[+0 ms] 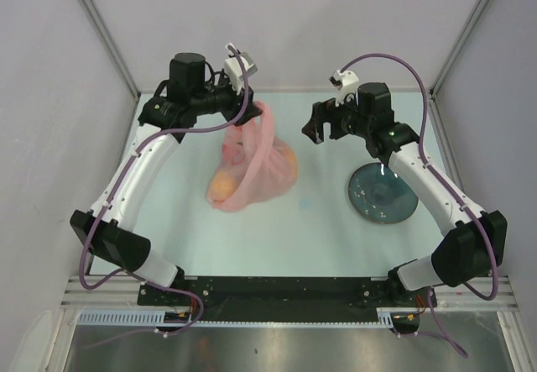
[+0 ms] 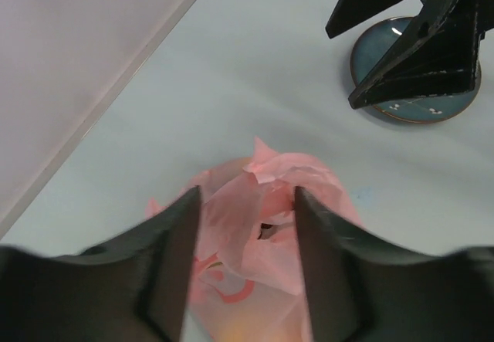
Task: Take the fake fruits out of the plastic bag
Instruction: Adjust the plastic bag at the center of the board.
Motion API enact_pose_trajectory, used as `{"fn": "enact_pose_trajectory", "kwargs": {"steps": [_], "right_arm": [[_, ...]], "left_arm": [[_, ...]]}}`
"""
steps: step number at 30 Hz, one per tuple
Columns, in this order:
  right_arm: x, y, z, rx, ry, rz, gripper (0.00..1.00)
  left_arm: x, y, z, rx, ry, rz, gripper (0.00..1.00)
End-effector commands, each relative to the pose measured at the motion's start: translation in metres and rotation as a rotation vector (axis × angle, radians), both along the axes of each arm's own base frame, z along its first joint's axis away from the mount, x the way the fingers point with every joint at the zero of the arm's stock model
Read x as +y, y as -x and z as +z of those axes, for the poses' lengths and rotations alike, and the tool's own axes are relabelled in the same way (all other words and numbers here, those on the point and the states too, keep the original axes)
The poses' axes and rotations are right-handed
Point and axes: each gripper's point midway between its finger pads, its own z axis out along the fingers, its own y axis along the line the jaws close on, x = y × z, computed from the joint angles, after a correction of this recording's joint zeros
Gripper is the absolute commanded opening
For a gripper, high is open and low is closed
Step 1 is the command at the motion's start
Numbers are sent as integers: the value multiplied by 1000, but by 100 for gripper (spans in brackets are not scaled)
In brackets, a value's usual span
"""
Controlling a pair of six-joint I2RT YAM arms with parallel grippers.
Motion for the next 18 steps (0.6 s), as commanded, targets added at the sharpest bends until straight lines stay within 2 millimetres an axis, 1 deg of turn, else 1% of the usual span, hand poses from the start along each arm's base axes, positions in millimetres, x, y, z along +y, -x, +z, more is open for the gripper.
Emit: {"fn": "enact_pose_trajectory", "kwargs": {"steps": [1, 2, 3, 4, 5, 6, 7, 8, 9, 10, 11, 12, 13, 14, 15, 16, 17, 18], "right_arm": [[14, -3, 40, -79, -72, 30, 98], [15, -3, 41, -82, -75, 31, 98], [17, -2, 39, -76, -78, 36, 98], [17, -4, 40, -77, -82, 36, 98], [20, -4, 41, -82, -90, 43, 98], [23, -4, 45, -86, -99, 49, 98], [25, -4, 48, -90, -107, 53, 98], [28, -4, 54, -92, -128, 54, 98], [32, -4, 61, -101, -146, 68, 98], [34, -6, 66, -113, -166, 68, 98], [38, -5, 71, -97, -202, 73, 98], [41, -6, 76, -97, -223, 80, 98], [45, -5, 83, -104, -255, 92, 98], [51, -2, 85, -94, -280, 125, 98], [56, 0, 87, -69, -313, 136, 98], [64, -1, 88, -65, -328, 157, 98], [70, 4, 89, -57, -340, 193, 99], [76, 7, 89, -55, -344, 219, 100]], "left_arm": [[3, -8, 24, -90, 16, 35, 45], [3, -7, 27, -98, 24, 39, 41], [4, -4, 32, -107, 31, 42, 28], [4, -2, 37, -111, 41, 47, 20], [5, 1, 40, -113, 43, 47, 15], [8, 5, 46, -125, 49, 50, 6], [12, 15, 56, -152, 53, 50, 3], [16, 22, 54, -147, 39, 52, 0], [25, 34, 63, -190, 23, 58, 0], [32, 41, 63, -201, 8, 66, 0], [37, 49, 45, -162, -28, 69, 0], [45, 53, 38, -173, -64, 85, 0], [55, 70, 43, -203, -67, 95, 0], [60, 75, 18, -160, -103, 102, 0], [67, 82, 13, -176, -124, 104, 0], [75, 93, 16, -209, -127, 123, 0], [78, 96, 1, -189, -141, 129, 0], [81, 98, -2, -189, -141, 143, 0]]}}
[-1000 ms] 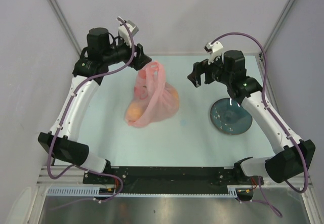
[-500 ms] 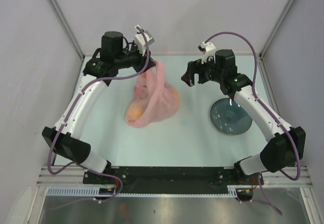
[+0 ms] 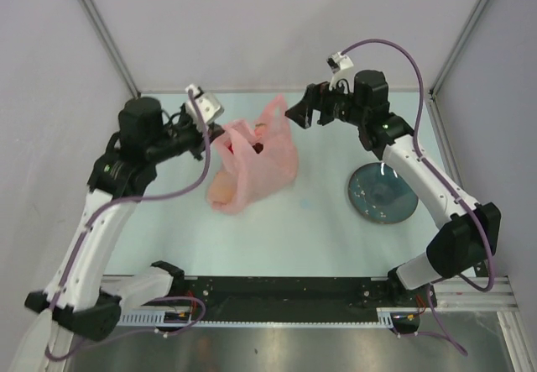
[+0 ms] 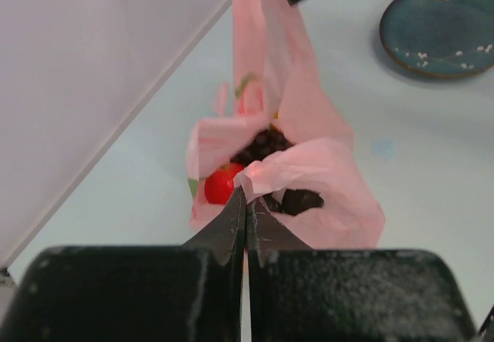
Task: Take the fake fruits out of the plastic bag
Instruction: Adjust the plastic bag at the center of the board.
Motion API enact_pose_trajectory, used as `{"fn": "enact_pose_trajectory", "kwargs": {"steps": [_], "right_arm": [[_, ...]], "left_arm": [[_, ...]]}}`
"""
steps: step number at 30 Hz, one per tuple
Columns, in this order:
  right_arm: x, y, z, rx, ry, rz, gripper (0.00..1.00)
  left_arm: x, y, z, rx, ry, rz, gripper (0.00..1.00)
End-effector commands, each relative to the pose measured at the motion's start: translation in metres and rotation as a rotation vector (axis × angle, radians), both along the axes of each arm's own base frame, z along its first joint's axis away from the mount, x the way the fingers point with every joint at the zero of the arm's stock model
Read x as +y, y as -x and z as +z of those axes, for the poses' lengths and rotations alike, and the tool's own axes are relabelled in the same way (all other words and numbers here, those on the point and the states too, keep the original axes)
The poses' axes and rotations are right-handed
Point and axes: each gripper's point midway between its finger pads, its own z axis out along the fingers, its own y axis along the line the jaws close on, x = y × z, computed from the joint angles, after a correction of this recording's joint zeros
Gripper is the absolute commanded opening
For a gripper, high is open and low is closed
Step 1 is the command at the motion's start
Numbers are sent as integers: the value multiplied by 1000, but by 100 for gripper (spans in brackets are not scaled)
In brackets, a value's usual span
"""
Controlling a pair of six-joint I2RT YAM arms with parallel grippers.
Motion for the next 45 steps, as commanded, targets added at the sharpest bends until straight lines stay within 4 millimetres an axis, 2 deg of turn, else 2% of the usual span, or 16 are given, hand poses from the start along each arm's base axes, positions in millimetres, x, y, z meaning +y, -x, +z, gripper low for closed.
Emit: {"fn": "enact_pose_trajectory", "kwargs": {"steps": [1, 6, 11, 14, 18, 25, 29, 32, 34, 35, 36, 38, 40, 42, 43, 45], "right_arm": [[45, 19, 37, -45, -122, 176, 100], [83, 48, 19, -79, -18, 268, 100], [84, 33, 13, -149, 95, 107, 96], [71, 12, 14, -196, 164, -23, 74], [54, -22, 22, -217, 182, -117, 0], [17, -154, 80, -351, 107, -312, 0], [-16, -209, 142, -512, 9, -440, 0], [-41, -204, 183, -597, -47, -503, 0], [-48, -201, 179, -591, -45, -511, 0], [-63, -173, 213, -634, -81, -522, 0], [-60, -182, 165, -550, -22, -506, 0], [-63, -168, 143, -498, 24, -478, 0], [-71, -143, 98, -415, 85, -445, 0], [-80, -112, 94, -442, 115, -436, 0], [-81, -105, 30, -333, 188, -408, 0], [-83, -83, -20, -212, 259, -370, 0]], "left_arm": [[23, 17, -25, -22, -74, 57, 0], [29, 25, -35, -13, -89, 71, 0], [36, 27, -42, -16, -115, 89, 0], [37, 23, -41, -37, -119, 99, 0], [39, -2, -19, -137, -113, 153, 0], [19, -133, 43, -260, -48, 259, 0], [13, -209, 118, -313, 124, 324, 0], [16, -206, 192, -446, 248, 331, 0], [12, -199, 214, -510, 283, 300, 0], [6, -199, 205, -497, 270, 264, 0], [10, -176, 225, -546, 284, 244, 0], [-1, -178, 178, -466, 213, 179, 0], [0, -143, 170, -465, 185, 131, 0], [-9, -132, 88, -289, 108, 69, 0], [-5, -106, 84, -281, 106, 53, 0], [-9, -85, -5, -88, 49, 12, 0]]}}
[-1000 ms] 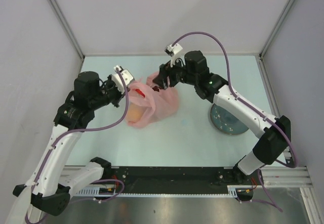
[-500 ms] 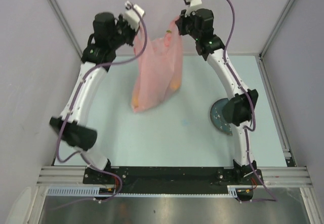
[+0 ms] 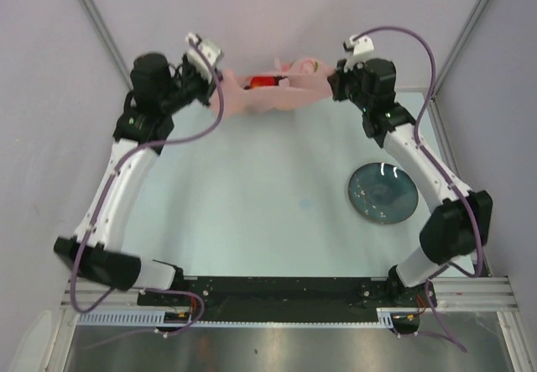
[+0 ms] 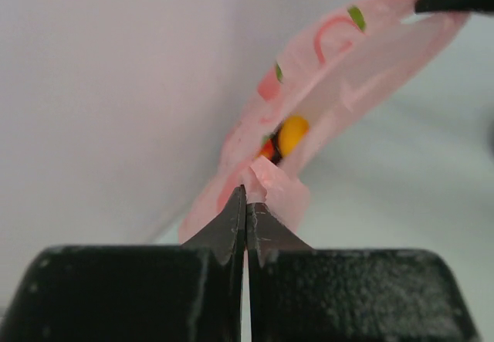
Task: Take the fake fruits out of the plastic bag
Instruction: Adjust the plastic bag at the center of the board.
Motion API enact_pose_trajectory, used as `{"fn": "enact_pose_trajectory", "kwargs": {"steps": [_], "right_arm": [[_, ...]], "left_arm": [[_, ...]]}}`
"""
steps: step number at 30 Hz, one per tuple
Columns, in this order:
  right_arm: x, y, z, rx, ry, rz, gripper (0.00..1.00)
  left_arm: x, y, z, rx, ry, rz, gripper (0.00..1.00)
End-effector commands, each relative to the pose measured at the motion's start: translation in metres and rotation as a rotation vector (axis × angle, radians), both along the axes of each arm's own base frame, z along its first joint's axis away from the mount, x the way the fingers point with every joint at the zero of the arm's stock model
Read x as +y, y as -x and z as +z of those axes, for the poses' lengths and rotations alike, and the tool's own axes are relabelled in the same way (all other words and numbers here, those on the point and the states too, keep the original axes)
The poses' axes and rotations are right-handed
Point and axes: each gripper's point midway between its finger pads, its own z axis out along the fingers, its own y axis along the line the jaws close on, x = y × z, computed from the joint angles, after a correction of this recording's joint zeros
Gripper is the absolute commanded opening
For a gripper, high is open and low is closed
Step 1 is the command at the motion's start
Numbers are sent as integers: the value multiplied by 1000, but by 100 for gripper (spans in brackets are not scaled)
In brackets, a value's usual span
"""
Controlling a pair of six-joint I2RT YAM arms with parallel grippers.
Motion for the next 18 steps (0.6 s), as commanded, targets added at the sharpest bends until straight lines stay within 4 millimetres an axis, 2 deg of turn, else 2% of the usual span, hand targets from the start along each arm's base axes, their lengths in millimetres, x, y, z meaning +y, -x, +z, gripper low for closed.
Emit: {"fn": "enact_pose_trajectory", "kwargs": {"steps": [1, 2, 3, 4, 5, 6, 7, 9, 10, 11, 13, 14, 16, 17, 18], "right_arm": [[-5, 55, -90, 178, 88, 61, 2], [-5, 66, -110, 225, 90, 74, 6], [-3, 76, -126, 267, 87, 91, 15], [1, 88, -131, 280, 87, 118, 21], [0, 98, -151, 322, 102, 126, 30], [0, 104, -156, 345, 114, 135, 46], [3, 111, -147, 327, 112, 159, 53], [1, 119, -129, 291, 119, 173, 67], [-1, 122, -117, 259, 133, 176, 70], [3, 129, -84, 193, 120, 190, 74], [6, 144, -62, 165, 124, 213, 75], [14, 160, -40, 106, 124, 246, 76], [20, 174, -23, 49, 148, 238, 76], [24, 180, -19, 29, 167, 242, 73], [40, 194, -22, 34, 176, 288, 69]], "left_arm": [[-11, 72, -91, 167, -65, -154, 0], [-6, 94, -133, 241, -85, -160, 0], [-7, 108, -152, 273, -99, -178, 0], [-4, 117, -168, 296, -110, -173, 1], [-1, 133, -191, 346, -103, -171, 3], [-1, 143, -201, 379, -103, -179, 8], [-2, 152, -214, 422, -98, -194, 27], [0, 167, -217, 488, -76, -185, 53], [1, 170, -210, 499, -61, -175, 65], [3, 173, -209, 535, -33, -146, 70], [7, 185, -200, 567, -6, -124, 80], [9, 188, -197, 589, 25, -98, 85], [13, 196, -188, 606, 80, -59, 94], [11, 199, -184, 641, 139, -38, 95], [7, 204, -183, 658, 161, -61, 95]]}}
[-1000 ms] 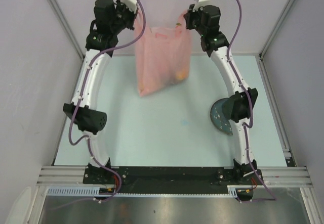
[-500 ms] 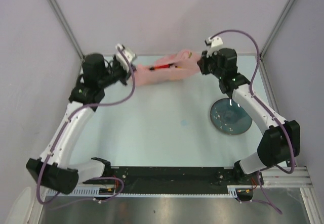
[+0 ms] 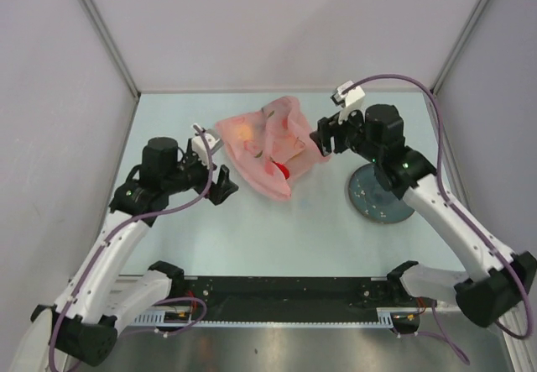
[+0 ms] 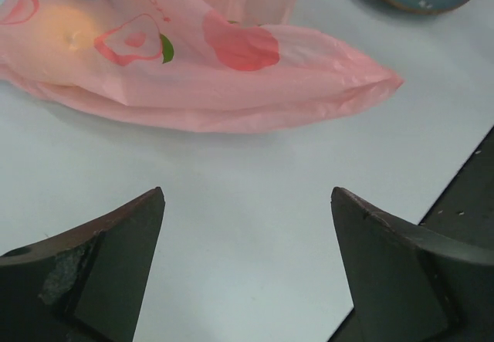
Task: Take the fake fruits out of the plastic bag
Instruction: Adjust the plastic bag at the center of the board.
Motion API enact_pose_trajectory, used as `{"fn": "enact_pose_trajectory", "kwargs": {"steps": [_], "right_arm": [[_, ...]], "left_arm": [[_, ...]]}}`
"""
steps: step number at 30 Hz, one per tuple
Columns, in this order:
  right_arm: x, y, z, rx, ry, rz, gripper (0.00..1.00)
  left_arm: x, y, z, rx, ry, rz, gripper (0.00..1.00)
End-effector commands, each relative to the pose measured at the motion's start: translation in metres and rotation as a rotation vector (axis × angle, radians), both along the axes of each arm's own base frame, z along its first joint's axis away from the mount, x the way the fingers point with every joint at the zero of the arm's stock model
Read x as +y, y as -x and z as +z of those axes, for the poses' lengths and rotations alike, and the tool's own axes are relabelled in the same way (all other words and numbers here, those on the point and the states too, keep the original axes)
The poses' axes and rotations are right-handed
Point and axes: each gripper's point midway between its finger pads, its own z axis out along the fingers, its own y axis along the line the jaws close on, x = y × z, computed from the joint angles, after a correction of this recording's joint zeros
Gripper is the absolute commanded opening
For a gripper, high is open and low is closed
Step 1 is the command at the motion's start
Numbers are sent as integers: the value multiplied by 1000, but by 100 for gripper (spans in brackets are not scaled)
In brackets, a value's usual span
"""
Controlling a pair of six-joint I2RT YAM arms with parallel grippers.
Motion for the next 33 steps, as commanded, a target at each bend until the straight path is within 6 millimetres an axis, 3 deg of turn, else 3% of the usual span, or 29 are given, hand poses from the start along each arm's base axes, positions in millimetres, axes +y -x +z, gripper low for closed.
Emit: {"fn": "enact_pose_trajectory", "kwargs": {"steps": [1, 2, 4, 6, 7, 11, 13, 15, 19, 23, 25, 26, 28, 33], "right_arm": [[34, 42, 50, -135, -2, 130, 64], [43, 46, 41, -108, 7, 167, 53], [61, 50, 5, 2, 24, 229, 45], [68, 46, -11, 47, 12, 233, 32], [74, 42, -28, 86, 24, 248, 29], [84, 29, -61, 151, 63, 249, 20], [86, 21, -76, 195, 69, 223, 18], [89, 19, -81, 217, 55, 224, 16], [89, 20, -87, 280, 18, 238, 12], [100, 43, -93, 445, -90, 296, 9], [109, 50, -94, 497, -135, 332, 9], [112, 47, -93, 497, -154, 323, 9], [111, 37, -92, 513, -193, 274, 9], [101, 14, -99, 526, -221, 195, 9]], "left_arm": [[-11, 17, 36, 89, 183, 71, 95], [-17, 19, 36, 122, 217, 61, 94], [-32, 15, 37, 153, 266, 4, 93], [-41, 10, 34, 179, 290, -19, 93], [-44, 6, 32, 178, 293, -18, 93], [-61, -8, 16, 212, 253, -53, 90], [-73, -1, 15, 227, 260, -109, 87], [-86, 4, 18, 192, 267, -153, 87], [-101, 19, 2, 228, 248, -201, 88], [-115, 38, -8, 273, 240, -251, 87], [-120, 37, -15, 285, 245, -242, 88], [-126, 40, -18, 282, 236, -253, 88], [-129, 24, -26, 228, 179, -181, 87], [-150, 22, -29, 188, 110, -162, 77]]}}
